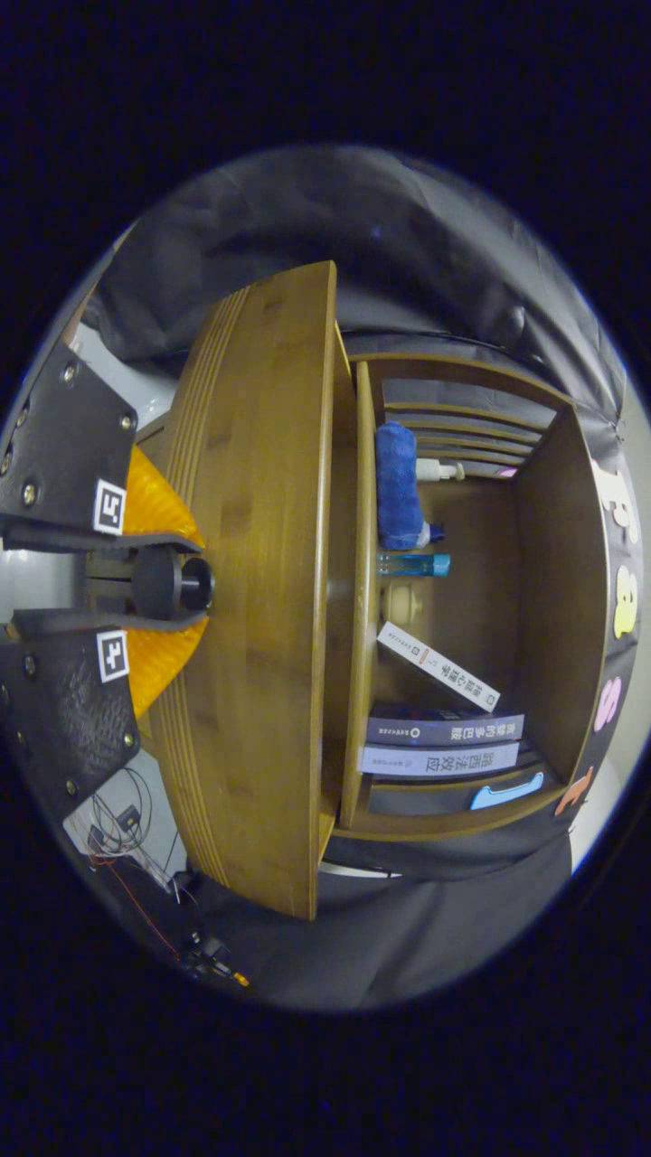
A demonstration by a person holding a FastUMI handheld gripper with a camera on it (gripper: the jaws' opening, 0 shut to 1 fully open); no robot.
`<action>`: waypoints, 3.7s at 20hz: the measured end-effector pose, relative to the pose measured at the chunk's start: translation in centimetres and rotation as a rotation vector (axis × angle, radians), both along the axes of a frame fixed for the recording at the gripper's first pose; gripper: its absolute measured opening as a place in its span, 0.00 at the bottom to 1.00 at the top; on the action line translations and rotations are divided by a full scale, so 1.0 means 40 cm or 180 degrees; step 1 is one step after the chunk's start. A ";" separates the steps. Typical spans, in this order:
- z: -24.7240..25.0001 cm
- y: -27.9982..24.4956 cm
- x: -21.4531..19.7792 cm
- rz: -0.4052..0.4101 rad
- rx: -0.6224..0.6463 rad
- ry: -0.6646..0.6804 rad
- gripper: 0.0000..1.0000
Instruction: Pull open the drawer, take out the items inside it, and place them on the countertop above the cabinet.
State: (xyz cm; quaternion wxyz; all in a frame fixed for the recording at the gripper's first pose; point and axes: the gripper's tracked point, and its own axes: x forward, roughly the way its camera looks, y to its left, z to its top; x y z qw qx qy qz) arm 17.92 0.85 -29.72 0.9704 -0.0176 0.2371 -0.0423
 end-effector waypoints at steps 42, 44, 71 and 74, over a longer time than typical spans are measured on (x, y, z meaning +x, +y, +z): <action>0.388 0.030 0.088 0.0647 -0.0128 -0.0115 0.87; 0.321 0.032 0.125 0.0724 -0.0160 0.0282 0.87; -0.133 0.052 0.150 0.0798 -0.0124 0.3058 0.65; -0.147 0.048 0.166 0.0672 -0.0148 0.2867 0.30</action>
